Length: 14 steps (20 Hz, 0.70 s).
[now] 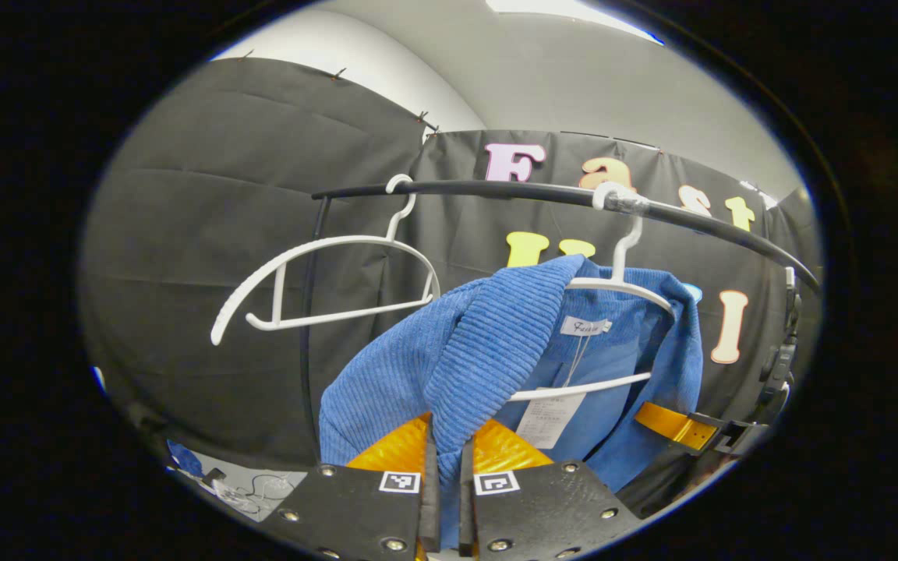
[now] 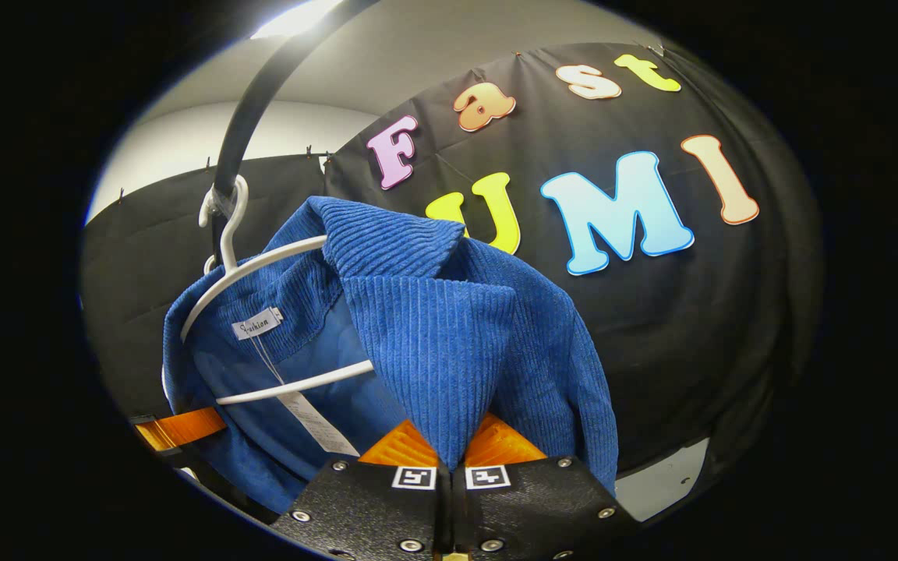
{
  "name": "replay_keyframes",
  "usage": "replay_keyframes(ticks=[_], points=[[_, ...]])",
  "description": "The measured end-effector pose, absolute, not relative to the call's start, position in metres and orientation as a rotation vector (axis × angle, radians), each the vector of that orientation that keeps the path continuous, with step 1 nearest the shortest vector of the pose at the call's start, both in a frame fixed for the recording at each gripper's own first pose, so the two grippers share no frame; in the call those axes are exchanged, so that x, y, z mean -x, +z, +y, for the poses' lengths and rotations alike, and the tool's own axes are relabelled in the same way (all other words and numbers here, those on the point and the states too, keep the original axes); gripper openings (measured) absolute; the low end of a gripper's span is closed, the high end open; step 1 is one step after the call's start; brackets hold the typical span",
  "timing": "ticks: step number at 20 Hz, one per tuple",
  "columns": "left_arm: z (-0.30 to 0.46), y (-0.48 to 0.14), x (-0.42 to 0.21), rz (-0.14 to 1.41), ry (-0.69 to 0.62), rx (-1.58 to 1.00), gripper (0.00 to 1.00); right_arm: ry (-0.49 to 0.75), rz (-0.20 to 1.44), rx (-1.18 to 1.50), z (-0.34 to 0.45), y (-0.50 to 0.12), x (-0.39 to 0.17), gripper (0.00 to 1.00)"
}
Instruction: Grasp the clothes on the hanger with both hands and then place them into the laundry hamper below.
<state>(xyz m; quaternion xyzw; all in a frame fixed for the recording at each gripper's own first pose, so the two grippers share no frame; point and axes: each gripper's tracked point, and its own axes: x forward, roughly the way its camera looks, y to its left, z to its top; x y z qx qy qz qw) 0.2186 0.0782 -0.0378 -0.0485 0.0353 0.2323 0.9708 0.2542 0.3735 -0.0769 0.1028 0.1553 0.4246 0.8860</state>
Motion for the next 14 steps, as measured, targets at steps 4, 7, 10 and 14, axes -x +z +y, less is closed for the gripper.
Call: replay_keyframes(ticks=[4,7,10,14], points=[[0.080,-0.038,-0.216,0.064,0.464,0.088,0.04,0.870,0.315,-0.199,0.372,-0.077,-0.251,0.00],[0.082,-0.037,-0.217,0.078,0.445,0.066,0.01,0.844,0.304,-0.201,0.367,-0.073,-0.255,0.00],[0.082,-0.037,-0.214,0.074,0.436,0.079,0.01,0.820,0.303,-0.207,0.360,-0.074,-0.259,0.00],[0.078,-0.026,-0.208,0.053,0.430,0.076,0.01,0.786,0.271,-0.214,0.350,-0.066,-0.264,0.00]])
